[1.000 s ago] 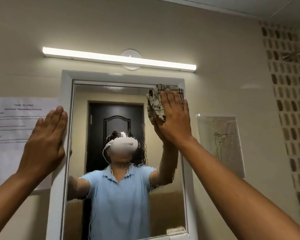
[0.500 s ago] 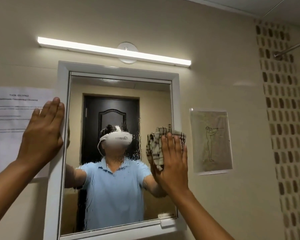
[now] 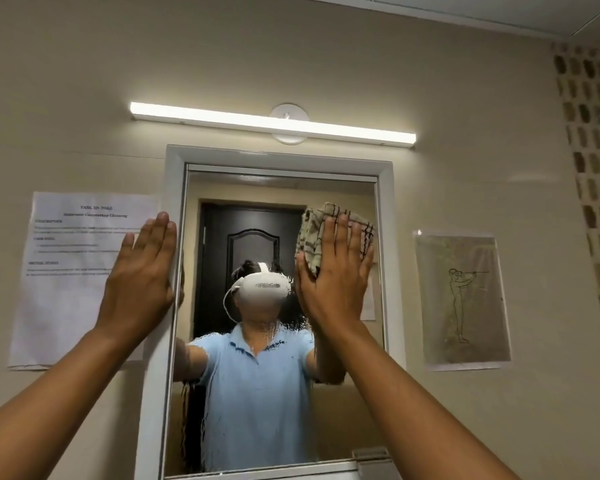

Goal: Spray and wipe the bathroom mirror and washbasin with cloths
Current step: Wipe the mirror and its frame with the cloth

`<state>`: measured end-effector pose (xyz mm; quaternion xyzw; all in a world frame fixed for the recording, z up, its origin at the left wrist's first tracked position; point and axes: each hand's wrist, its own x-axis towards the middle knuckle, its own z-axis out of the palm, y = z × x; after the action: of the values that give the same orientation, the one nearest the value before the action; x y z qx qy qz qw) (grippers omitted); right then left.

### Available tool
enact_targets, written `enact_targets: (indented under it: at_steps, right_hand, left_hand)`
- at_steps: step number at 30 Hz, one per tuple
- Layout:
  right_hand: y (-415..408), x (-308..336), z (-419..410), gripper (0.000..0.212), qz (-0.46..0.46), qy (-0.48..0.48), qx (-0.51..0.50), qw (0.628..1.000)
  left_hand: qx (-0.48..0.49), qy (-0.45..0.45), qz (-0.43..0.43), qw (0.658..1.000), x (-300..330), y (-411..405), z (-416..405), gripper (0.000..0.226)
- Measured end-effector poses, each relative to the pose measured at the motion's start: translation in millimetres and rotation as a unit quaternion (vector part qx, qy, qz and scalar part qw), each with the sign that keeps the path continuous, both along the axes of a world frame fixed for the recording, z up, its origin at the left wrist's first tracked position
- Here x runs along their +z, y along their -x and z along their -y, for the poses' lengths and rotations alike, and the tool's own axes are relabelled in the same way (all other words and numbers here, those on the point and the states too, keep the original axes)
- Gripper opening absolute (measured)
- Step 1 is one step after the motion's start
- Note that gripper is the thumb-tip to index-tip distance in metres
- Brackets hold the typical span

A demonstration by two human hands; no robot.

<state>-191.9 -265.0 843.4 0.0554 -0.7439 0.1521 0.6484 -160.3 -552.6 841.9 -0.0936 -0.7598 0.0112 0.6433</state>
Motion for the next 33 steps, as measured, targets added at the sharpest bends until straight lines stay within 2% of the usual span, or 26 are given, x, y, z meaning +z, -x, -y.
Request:
enact_targets:
  at_steps: [5, 9, 12, 15, 18, 20, 23, 29, 33]
  right_hand:
    - [-6.5, 1.2, 67.7, 0.102, 0.008, -0.132, 0.047, 0.99]
    - [-11.5, -24.3, 122.4, 0.084, 0.003, -0.253, 0.041, 0.967]
    - [-9.2, -31.8, 128.9, 0.077, -0.004, -0.264, 0.035, 0.964]
    - [-5.0, -29.7, 112.8, 0.08, -0.02, -0.282, 0.024, 0.959]
    - [-2.3, -30.4, 84.1, 0.088, -0.023, -0.273, 0.029, 0.961]
    - [0.3, -31.1, 54.7, 0.091, -0.021, -0.245, 0.025, 0.969]
    - [1.1, -28.9, 3.4, 0.089, -0.003, -0.212, 0.009, 0.977]
    - [-3.6, -23.8, -72.8, 0.081, 0.012, -0.151, -0.021, 0.988]
    - [-7.2, -29.3, -84.6, 0.086, 0.021, -0.131, -0.026, 0.991]
  left_hand:
    - [0.004, 0.004, -0.005, 1.0, -0.8, 2.6, 0.5, 0.078]
    - [-0.007, 0.008, 0.0, 1.0, -2.0, 3.3, 3.3, 0.069]
    - [-0.007, 0.014, 0.005, 1.0, -3.7, 4.8, 7.7, 0.074]
    - [-0.008, 0.011, 0.0, 1.0, -3.5, 4.0, 6.7, 0.073]
    - [-0.007, 0.006, -0.005, 1.0, -2.7, 1.5, 3.7, 0.077]
    - [-0.006, 0.002, -0.002, 1.0, -3.4, 2.8, 3.7, 0.09]
    - [0.007, 0.002, 0.013, 1.0, -2.6, 4.6, 6.4, 0.101]
    - [0.023, -0.011, 0.037, 0.999, -1.3, 22.4, 11.4, 0.103]
    - [0.032, -0.028, 0.033, 0.999, -6.2, 3.5, -3.2, 0.094]
